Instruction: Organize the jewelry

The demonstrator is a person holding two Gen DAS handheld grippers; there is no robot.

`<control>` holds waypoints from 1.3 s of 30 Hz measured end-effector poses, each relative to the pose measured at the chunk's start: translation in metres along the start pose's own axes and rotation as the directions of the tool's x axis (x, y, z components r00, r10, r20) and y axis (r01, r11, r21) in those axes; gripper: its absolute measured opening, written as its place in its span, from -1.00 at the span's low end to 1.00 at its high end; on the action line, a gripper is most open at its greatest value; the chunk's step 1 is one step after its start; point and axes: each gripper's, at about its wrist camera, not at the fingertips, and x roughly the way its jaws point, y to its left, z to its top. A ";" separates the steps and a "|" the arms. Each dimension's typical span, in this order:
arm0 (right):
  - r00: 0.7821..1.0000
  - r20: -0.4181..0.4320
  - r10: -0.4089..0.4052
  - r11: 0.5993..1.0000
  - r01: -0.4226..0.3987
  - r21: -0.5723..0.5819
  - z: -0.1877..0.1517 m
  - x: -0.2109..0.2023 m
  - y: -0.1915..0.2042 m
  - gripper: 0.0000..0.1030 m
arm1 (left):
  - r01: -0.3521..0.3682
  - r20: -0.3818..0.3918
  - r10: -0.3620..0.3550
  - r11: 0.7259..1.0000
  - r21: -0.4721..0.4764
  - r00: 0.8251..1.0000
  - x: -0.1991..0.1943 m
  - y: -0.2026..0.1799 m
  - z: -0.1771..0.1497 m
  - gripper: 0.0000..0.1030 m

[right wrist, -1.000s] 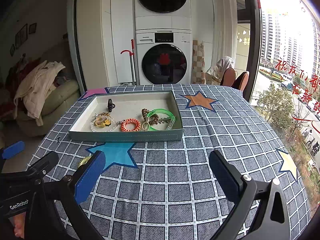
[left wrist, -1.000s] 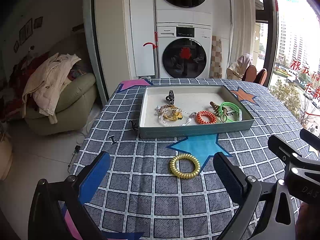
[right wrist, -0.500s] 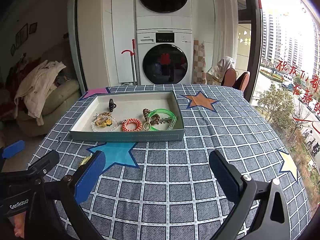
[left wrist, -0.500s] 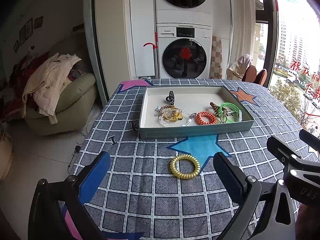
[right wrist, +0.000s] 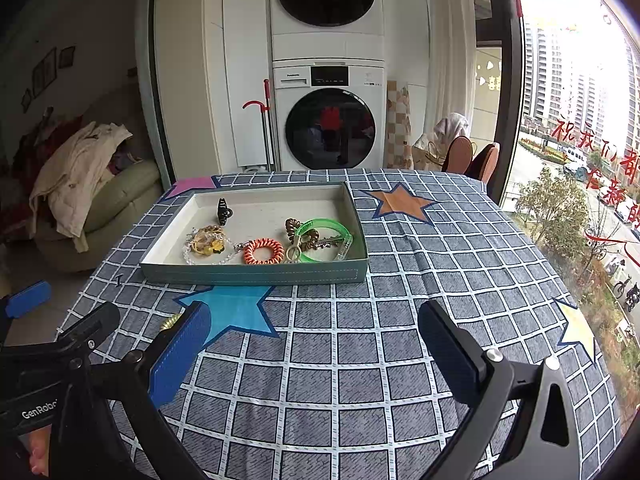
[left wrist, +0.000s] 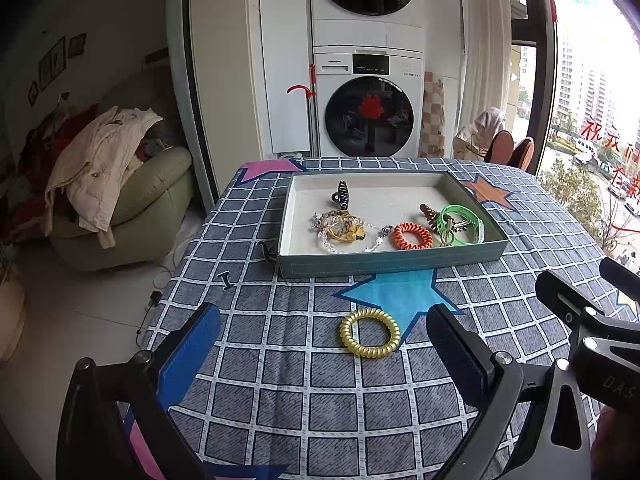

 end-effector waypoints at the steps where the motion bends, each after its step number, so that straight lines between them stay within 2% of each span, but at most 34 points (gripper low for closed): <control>1: 1.000 0.002 -0.001 1.000 0.001 0.000 0.000 0.000 0.000 1.00 | 0.001 0.000 -0.001 1.000 0.000 1.000 0.000 0.000 0.000 1.00; 39: 1.000 -0.004 0.002 1.000 -0.002 0.001 -0.003 0.000 -0.002 1.00 | -0.007 -0.009 0.007 1.000 -0.001 1.000 0.002 0.000 -0.002 1.00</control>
